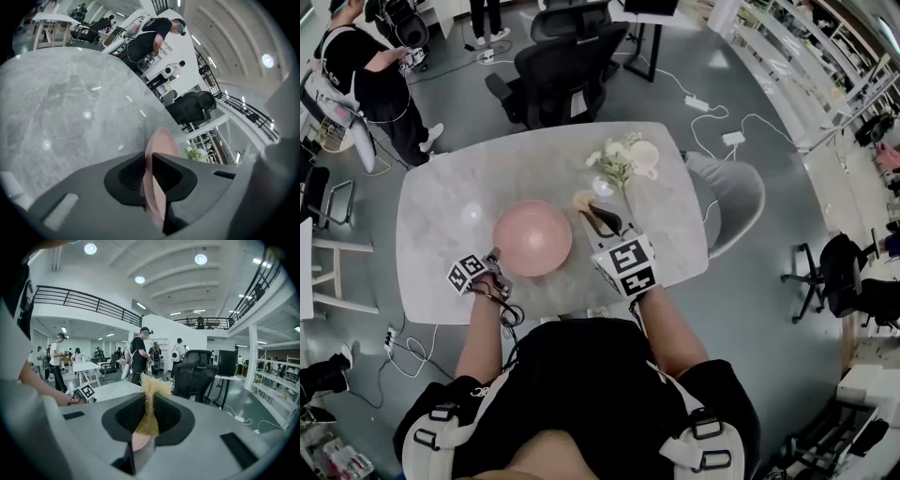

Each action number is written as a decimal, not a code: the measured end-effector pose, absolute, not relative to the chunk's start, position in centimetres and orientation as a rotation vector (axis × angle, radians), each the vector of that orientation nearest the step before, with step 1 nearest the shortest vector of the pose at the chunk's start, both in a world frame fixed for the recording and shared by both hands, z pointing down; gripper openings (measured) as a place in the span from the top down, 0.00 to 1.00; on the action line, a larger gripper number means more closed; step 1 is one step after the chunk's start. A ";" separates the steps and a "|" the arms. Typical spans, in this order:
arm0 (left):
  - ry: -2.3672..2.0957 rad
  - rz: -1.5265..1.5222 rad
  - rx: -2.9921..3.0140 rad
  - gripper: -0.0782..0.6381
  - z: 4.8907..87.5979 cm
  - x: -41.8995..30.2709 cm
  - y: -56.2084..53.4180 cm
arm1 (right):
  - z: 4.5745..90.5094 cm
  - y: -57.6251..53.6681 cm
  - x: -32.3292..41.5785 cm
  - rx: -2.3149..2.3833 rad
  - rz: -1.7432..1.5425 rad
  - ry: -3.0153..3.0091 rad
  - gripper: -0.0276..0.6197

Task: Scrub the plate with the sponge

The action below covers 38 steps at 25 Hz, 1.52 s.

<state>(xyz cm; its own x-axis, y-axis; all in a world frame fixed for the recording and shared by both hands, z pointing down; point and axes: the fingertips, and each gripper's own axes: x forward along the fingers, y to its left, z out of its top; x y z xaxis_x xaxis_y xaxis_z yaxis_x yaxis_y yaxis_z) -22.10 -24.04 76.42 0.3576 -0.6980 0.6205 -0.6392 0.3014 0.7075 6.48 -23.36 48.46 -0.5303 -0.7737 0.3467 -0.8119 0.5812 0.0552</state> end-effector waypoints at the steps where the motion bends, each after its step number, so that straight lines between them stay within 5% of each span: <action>1: -1.331 -0.044 1.365 0.83 77.0 -22.1 -23.9 | 48.3 -23.5 6.8 1.309 0.163 -2.475 0.87; 11: -1.494 0.133 1.323 0.83 79.0 -23.9 -22.8 | 49.0 -23.6 7.1 1.317 0.195 -2.472 0.88; 28: -2.038 0.138 2.232 0.84 47.0 -22.1 -26.4 | 43.7 -25.9 2.5 1.413 0.085 -2.685 0.88; 38: -2.024 0.205 2.237 0.84 44.1 -20.9 -23.4 | 42.2 -26.7 1.5 1.518 -0.002 -2.712 0.88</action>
<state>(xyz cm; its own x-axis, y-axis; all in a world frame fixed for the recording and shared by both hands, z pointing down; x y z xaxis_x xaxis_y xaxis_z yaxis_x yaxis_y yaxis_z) -20.89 -23.41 44.12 0.0981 -0.9790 0.1785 -0.9950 -0.1003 -0.0034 1.48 -26.68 42.15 -0.5227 -0.8520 0.0286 -0.8520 0.5233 0.0175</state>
